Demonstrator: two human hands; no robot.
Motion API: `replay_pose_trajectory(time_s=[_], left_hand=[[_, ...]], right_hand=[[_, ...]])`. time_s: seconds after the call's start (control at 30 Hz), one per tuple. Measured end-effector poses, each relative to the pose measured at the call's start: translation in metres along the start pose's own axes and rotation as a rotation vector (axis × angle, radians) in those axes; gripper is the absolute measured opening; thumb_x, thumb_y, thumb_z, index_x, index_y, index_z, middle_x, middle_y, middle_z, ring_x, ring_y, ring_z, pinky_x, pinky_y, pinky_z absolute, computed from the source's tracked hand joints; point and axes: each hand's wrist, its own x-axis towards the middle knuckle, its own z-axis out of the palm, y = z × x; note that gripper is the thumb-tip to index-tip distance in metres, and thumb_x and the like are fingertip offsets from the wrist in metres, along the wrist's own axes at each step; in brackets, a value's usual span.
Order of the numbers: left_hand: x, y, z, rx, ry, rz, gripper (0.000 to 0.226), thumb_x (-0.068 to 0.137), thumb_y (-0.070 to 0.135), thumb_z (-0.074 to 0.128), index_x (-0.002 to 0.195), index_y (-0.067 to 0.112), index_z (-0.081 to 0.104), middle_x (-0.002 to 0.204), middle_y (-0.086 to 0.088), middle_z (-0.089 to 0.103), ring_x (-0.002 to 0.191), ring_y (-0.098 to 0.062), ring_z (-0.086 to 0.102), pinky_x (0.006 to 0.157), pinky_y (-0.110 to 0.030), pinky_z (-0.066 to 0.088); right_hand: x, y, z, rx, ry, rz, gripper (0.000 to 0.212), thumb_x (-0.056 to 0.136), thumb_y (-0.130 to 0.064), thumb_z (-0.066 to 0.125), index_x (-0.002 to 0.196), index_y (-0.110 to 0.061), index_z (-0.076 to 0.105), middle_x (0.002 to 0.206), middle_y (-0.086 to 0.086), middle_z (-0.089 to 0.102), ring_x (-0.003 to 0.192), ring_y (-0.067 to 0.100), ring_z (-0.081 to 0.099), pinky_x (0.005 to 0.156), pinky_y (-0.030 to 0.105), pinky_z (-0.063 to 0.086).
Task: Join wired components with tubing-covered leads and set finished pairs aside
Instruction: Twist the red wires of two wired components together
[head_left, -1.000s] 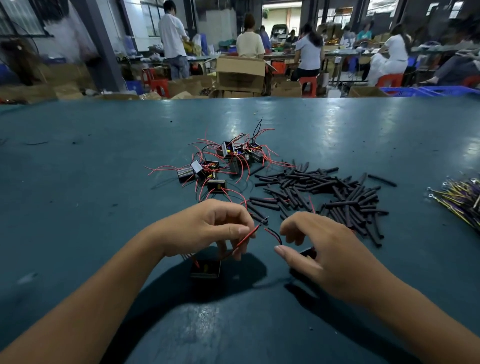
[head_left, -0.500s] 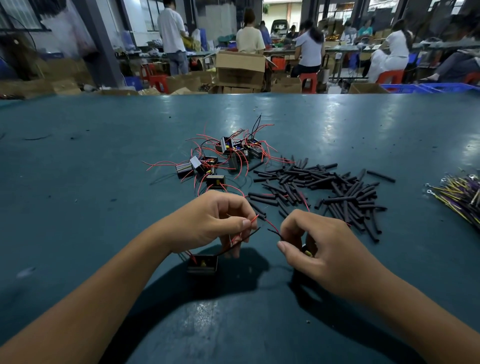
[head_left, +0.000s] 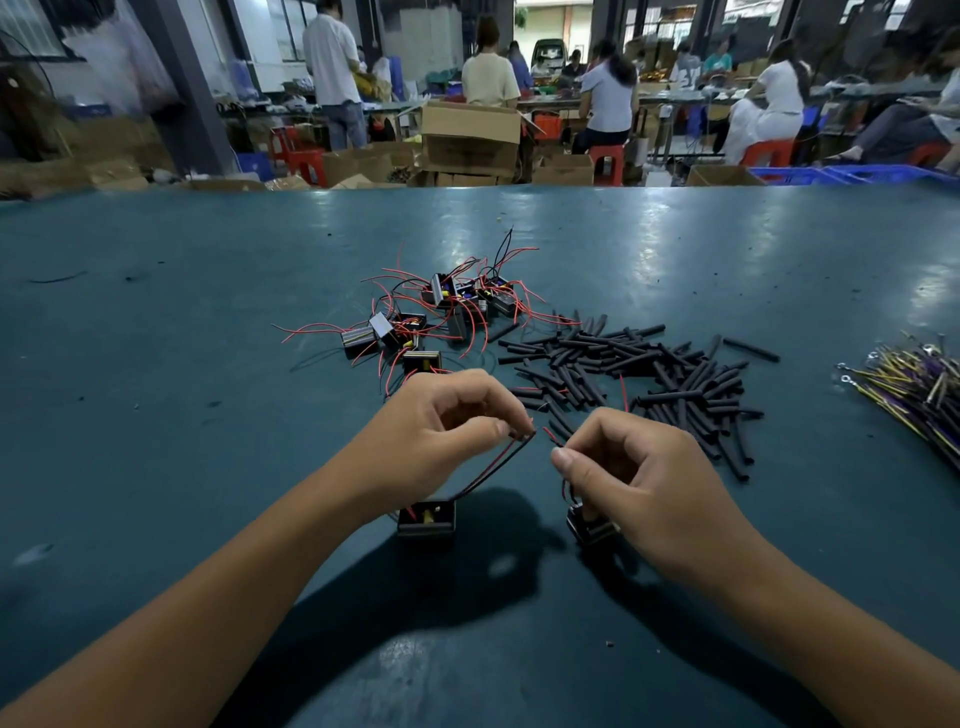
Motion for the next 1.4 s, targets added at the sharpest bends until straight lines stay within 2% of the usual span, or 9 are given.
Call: replay_pose_trajectory(time_s=[0.13, 0.33, 0.5, 0.6, 0.7, 0.77, 0.83, 1.17, 1.4], left_hand=[[-0.002, -0.001, 0.003, -0.118, -0.024, -0.058, 0.013, 0.089, 0.018, 0.073, 0.095, 0.006, 0.075, 0.066, -0.001, 0.057, 0.055, -0.010, 0.046, 0.054, -0.020, 0.039], [-0.002, -0.002, 0.015, -0.315, -0.016, -0.114, 0.023, 0.084, 0.016, 0.071, 0.097, -0.003, 0.075, 0.063, -0.009, 0.058, 0.054, -0.014, 0.047, 0.051, -0.021, 0.040], [-0.004, 0.003, 0.022, -0.413, -0.022, -0.149, 0.010, 0.084, 0.016, 0.069, 0.087, 0.008, 0.076, 0.068, -0.035, 0.043, 0.060, -0.033, 0.029, 0.056, -0.040, 0.018], [-0.004, 0.003, 0.023, -0.437, -0.041, -0.156, 0.006, 0.084, 0.018, 0.072, 0.080, 0.014, 0.074, 0.067, -0.022, 0.039, 0.060, -0.035, 0.025, 0.057, -0.041, 0.014], [-0.004, 0.003, 0.024, -0.392, -0.075, -0.140, 0.007, 0.084, 0.018, 0.072, 0.079, 0.014, 0.073, 0.071, -0.028, 0.040, 0.062, -0.031, 0.024, 0.056, -0.034, 0.016], [-0.005, 0.003, 0.024, -0.365, -0.092, -0.110, 0.008, 0.084, 0.016, 0.069, 0.077, 0.015, 0.072, 0.072, -0.019, 0.046, 0.062, -0.018, 0.033, 0.056, -0.025, 0.024], [-0.005, 0.003, 0.024, -0.355, -0.096, -0.103, 0.006, 0.084, 0.014, 0.069, 0.080, 0.010, 0.071, 0.075, -0.006, 0.053, 0.067, -0.018, 0.039, 0.060, -0.023, 0.029], [-0.006, 0.002, 0.025, -0.253, -0.120, -0.070, 0.007, 0.086, 0.017, 0.069, 0.080, 0.017, 0.072, 0.077, 0.002, 0.054, 0.070, -0.020, 0.040, 0.062, -0.027, 0.032], [-0.005, 0.002, 0.027, -0.143, -0.092, -0.007, 0.010, 0.087, 0.020, 0.068, 0.083, 0.011, 0.070, 0.076, 0.002, 0.053, 0.065, -0.024, 0.041, 0.061, -0.034, 0.033]], right_hand=[[-0.001, -0.003, 0.001, 0.014, 0.021, 0.004, 0.022, 0.091, -0.021, 0.072, 0.072, -0.023, 0.062, 0.060, -0.001, 0.067, 0.051, 0.015, 0.064, 0.050, 0.021, 0.048], [-0.003, -0.007, 0.003, 0.082, -0.029, 0.060, 0.020, 0.092, -0.023, 0.072, 0.072, -0.021, 0.065, 0.061, 0.004, 0.070, 0.054, 0.022, 0.069, 0.052, 0.033, 0.058], [0.000, -0.007, -0.007, 0.147, -0.159, 0.074, 0.018, 0.091, -0.026, 0.072, 0.077, -0.016, 0.069, 0.068, 0.006, 0.072, 0.060, 0.020, 0.072, 0.053, 0.028, 0.056], [0.005, -0.009, -0.022, 0.010, -0.051, -0.077, 0.010, 0.089, -0.037, 0.070, 0.093, -0.027, 0.069, 0.076, 0.000, 0.071, 0.064, 0.019, 0.071, 0.055, 0.036, 0.058], [0.009, -0.013, -0.034, -0.294, -0.024, -0.392, 0.023, 0.094, -0.024, 0.065, 0.117, -0.028, 0.066, 0.095, -0.013, 0.066, 0.085, 0.012, 0.068, 0.066, 0.028, 0.055], [0.010, -0.013, -0.033, -0.389, -0.089, -0.488, 0.025, 0.096, -0.018, 0.062, 0.120, -0.021, 0.067, 0.104, -0.010, 0.063, 0.092, 0.009, 0.063, 0.073, 0.024, 0.052], [0.011, -0.013, -0.031, -0.444, -0.124, -0.522, 0.019, 0.096, -0.019, 0.062, 0.114, -0.017, 0.070, 0.103, -0.005, 0.062, 0.091, 0.006, 0.060, 0.076, 0.023, 0.050], [0.011, -0.023, -0.035, -0.532, -0.151, -0.553, 0.013, 0.096, -0.022, 0.064, 0.092, -0.011, 0.071, 0.086, -0.003, 0.061, 0.075, 0.012, 0.056, 0.070, 0.022, 0.046], [0.005, -0.031, -0.024, -0.317, -0.092, -0.241, 0.015, 0.088, -0.022, 0.068, 0.073, -0.021, 0.065, 0.063, -0.012, 0.060, 0.057, 0.000, 0.052, 0.057, 0.007, 0.036]])
